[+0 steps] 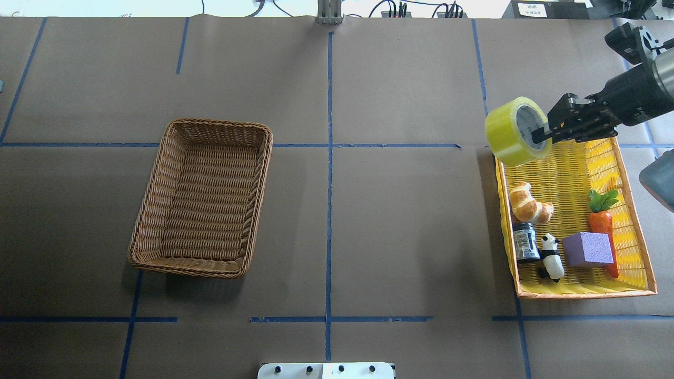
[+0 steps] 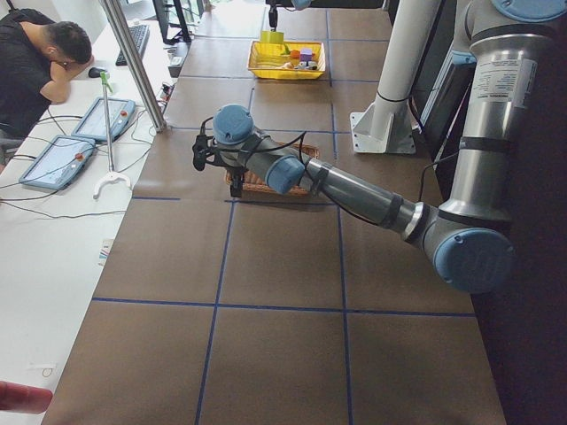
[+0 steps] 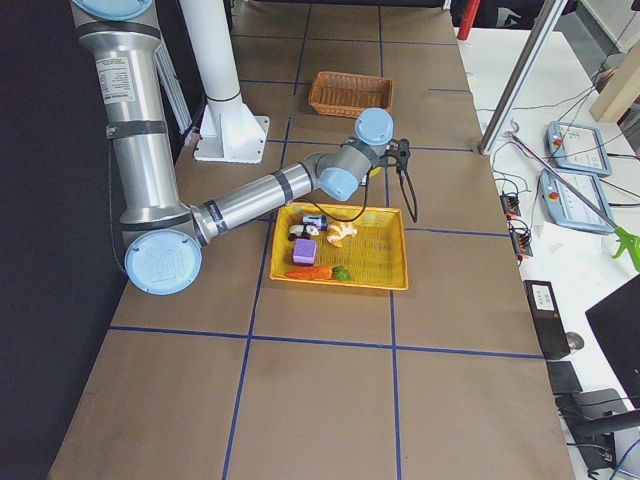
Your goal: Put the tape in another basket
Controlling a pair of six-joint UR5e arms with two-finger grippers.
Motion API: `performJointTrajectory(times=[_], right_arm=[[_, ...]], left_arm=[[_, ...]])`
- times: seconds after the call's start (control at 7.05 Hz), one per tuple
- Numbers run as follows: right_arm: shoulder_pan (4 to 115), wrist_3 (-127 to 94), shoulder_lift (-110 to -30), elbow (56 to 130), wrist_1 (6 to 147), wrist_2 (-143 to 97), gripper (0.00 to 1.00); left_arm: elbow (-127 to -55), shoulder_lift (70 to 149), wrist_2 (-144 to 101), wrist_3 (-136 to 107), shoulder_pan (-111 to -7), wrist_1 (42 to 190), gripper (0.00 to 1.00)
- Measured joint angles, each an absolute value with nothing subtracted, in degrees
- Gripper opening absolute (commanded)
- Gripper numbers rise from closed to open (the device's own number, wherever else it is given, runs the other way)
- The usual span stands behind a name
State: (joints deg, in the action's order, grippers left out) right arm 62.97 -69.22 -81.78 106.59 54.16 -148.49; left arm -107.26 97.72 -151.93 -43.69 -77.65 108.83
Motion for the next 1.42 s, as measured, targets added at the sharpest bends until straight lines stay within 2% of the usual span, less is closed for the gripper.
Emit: performJointTrajectory(times=[0.28, 0.57, 0.85, 1.13, 1.42], right_arm=[[55.7, -85.4, -80.6, 107.1, 39.4, -142.7, 0.0], [47.1, -96.3, -76.8, 107.1, 30.7, -133.4, 0.01], [42.8, -102.3, -73.5, 106.9, 24.8, -130.4, 0.05], [40.7, -111.1, -72.0, 106.7, 15.6, -127.1, 0.0], [39.9, -120.5, -69.3, 106.6, 7.9, -125.0, 0.0]], left_arm=[[-107.2, 106.8, -149.1, -62.3, -67.9, 114.3, 1.0], [-108.3, 116.2, -141.9, -78.7, -59.3, 118.4, 1.0], [-109.8, 118.4, -132.0, -94.4, -52.6, 134.1, 1.0], [-109.6, 118.6, -125.2, -107.9, -49.3, 151.6, 1.0], [-109.4, 118.6, -121.7, -114.2, -47.1, 161.7, 1.0]])
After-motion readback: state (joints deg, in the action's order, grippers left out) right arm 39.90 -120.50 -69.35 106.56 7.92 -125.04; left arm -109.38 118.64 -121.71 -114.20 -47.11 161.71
